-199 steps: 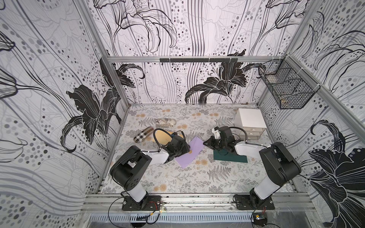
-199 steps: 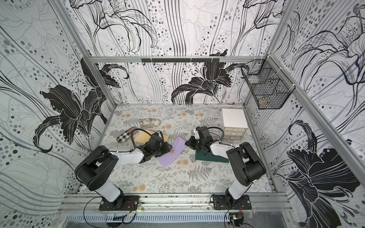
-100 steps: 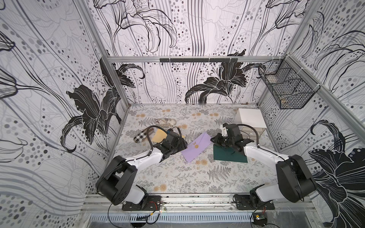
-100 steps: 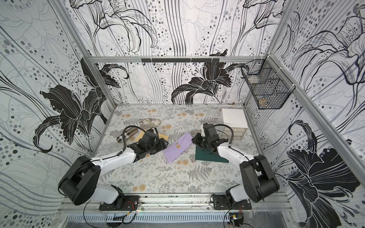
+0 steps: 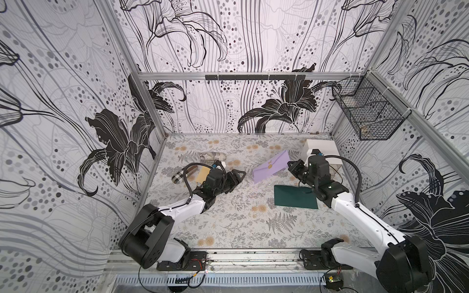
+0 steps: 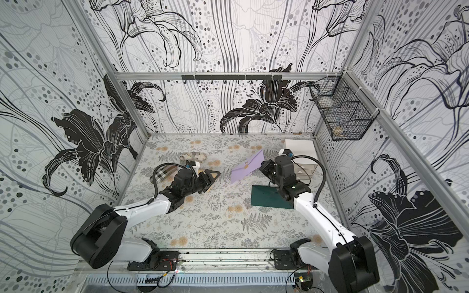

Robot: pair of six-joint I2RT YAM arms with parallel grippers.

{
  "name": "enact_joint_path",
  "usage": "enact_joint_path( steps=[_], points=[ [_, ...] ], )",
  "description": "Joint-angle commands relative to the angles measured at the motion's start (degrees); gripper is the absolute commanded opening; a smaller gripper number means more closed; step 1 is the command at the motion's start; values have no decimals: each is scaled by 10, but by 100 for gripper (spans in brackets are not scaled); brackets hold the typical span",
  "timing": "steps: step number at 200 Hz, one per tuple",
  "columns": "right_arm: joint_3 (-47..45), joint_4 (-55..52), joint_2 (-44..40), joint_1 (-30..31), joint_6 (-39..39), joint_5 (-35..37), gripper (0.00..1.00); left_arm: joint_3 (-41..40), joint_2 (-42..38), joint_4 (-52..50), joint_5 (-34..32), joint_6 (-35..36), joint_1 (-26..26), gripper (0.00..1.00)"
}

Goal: Open the envelope
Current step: Pick up the envelope from the center of the board.

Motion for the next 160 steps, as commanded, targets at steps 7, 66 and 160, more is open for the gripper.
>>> enact_joint_path(
  steps=[7,66,160],
  points=[
    [-13,54,2,-1,71,66,0,-10,48,218,-4,-105,-26,71],
    [-8,137,41,8,102,62,0,35,140,279,-9,-145,-41,66],
    [-22,169,43,49,102,62,0,163,247,298,-14,-186,-27,63]
  ],
)
